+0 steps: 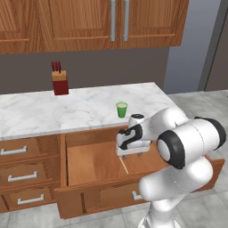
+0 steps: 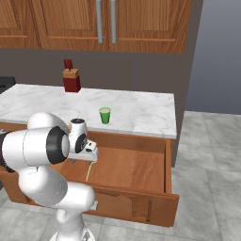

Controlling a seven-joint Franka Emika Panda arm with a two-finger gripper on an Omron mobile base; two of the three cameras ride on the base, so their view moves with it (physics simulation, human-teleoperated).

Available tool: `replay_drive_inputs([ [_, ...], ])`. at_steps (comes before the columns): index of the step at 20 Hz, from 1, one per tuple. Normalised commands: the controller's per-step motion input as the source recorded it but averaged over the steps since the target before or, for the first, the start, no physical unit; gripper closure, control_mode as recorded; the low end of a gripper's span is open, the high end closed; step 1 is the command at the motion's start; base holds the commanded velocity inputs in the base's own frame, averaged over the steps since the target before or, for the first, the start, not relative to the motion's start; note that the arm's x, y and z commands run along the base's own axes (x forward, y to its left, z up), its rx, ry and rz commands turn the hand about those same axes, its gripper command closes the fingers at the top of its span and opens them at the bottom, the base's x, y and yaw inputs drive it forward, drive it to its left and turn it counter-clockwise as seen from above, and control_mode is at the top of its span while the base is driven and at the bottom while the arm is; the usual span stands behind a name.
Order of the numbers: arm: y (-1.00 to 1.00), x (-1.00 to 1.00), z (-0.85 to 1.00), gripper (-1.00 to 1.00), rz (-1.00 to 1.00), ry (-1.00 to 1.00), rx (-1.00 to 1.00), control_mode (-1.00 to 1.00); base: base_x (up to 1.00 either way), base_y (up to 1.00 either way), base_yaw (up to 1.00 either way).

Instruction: Pick up the straw from the left drawer and put it inside the smoothie cup.

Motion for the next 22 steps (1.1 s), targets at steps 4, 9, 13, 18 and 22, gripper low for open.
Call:
replay_drive_inputs([
  [4, 0.0, 0.23, -0.05, -1.0, 0.0, 0.0, 0.0, -1.0, 0.0, 0.0, 0.0],
  [9, 0.0, 0.13, -0.22, -1.0, 0.0, 0.0, 0.0, -1.0, 0.0, 0.0, 0.0],
  [13, 0.0, 0.04, -0.42, -1.0, 0.0, 0.0, 0.0, -1.0, 0.0, 0.0, 0.0],
  [18, 0.01, 0.08, -0.38, -1.0, 0.0, 0.0, 0.0, -1.0, 0.0, 0.0, 0.0],
  [22, 0.04, 0.16, -0.3, -1.0, 0.0, 0.0, 0.0, -1.0, 0.0, 0.0, 0.0],
])
